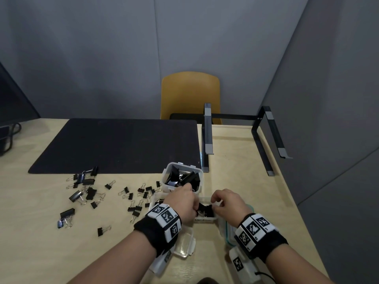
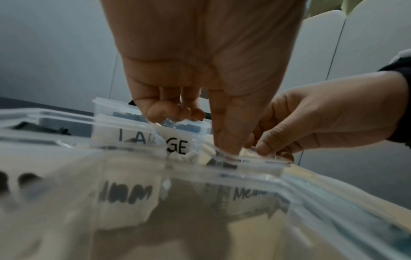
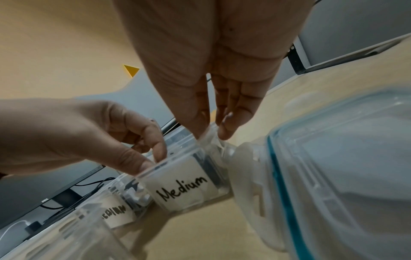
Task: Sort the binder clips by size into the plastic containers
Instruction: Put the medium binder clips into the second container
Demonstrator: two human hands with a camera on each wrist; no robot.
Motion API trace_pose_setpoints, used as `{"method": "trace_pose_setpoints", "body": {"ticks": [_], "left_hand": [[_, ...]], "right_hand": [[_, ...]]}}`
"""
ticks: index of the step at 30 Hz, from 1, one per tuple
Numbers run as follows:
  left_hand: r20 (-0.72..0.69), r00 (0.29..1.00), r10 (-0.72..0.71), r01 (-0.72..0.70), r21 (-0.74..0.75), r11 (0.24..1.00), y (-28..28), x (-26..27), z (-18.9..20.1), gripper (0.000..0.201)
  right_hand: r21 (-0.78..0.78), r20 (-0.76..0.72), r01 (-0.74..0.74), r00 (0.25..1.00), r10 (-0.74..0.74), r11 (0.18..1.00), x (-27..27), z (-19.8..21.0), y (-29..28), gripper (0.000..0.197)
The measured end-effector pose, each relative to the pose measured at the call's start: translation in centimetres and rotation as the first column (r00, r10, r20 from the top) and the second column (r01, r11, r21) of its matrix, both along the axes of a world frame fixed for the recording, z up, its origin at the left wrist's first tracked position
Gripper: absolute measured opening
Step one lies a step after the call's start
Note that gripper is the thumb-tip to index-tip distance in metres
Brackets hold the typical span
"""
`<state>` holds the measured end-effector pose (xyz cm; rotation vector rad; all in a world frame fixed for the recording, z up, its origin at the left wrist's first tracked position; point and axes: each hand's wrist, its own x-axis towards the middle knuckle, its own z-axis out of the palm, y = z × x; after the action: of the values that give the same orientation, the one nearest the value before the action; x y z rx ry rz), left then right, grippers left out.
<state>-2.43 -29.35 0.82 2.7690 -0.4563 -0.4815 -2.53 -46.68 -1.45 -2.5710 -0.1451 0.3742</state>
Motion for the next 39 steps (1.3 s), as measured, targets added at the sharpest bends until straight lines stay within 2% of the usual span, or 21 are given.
{"method": "trace_pose_setpoints", "body": {"ticks": [3,6,14,19,23,28,35,39], "left_hand": [[-0.035,0.995,-0.091,0.094,0.089,0.992,0.0,0.1,0.1,0.021],[-0.032,0.987,-0.157,0.159,0.132,0.978,-0.3,0.0,0.1,0.02],[-0.001,0.991,-0.137,0.136,0.123,0.983,-0.3,0.1,-0.4,0.008],[-0.093,0.975,-0.2,0.211,0.131,0.969,-0.5,0.4,-0.4,0.022],[-0.143,0.959,-0.246,0.271,0.192,0.943,-1.0,0.7,-0.3,0.023],[-0.205,0.937,-0.281,0.319,0.181,0.93,-1.0,1.1,-0.2,0.023],[-0.254,0.934,-0.25,0.293,0.149,0.944,-0.7,1.1,-0.1,0.02],[-0.174,0.964,-0.199,0.213,0.068,0.975,-0.4,0.9,-0.3,0.009]], "right_hand": [[0.0,-0.002,0.015,1.0,-0.015,1.0,0.0,-0.3,0.3,0.014],[-0.002,-0.003,0.027,1.0,-0.027,1.0,0.1,-0.5,0.5,0.015],[-0.003,-0.001,0.025,1.0,-0.025,1.0,0.2,-0.7,0.5,0.013],[-0.012,0.0,0.012,1.0,-0.012,1.0,0.3,-0.8,0.5,0.015],[-0.006,-0.001,0.004,1.0,-0.004,1.0,0.3,-0.7,0.4,0.016],[-0.002,-0.007,-0.009,1.0,0.009,1.0,0.3,-0.6,0.5,0.016],[0.001,0.009,-0.013,1.0,0.013,1.0,0.1,-0.7,0.6,0.015],[0.017,0.016,0.001,1.0,-0.002,1.0,0.0,-0.8,0.6,0.014]]}}
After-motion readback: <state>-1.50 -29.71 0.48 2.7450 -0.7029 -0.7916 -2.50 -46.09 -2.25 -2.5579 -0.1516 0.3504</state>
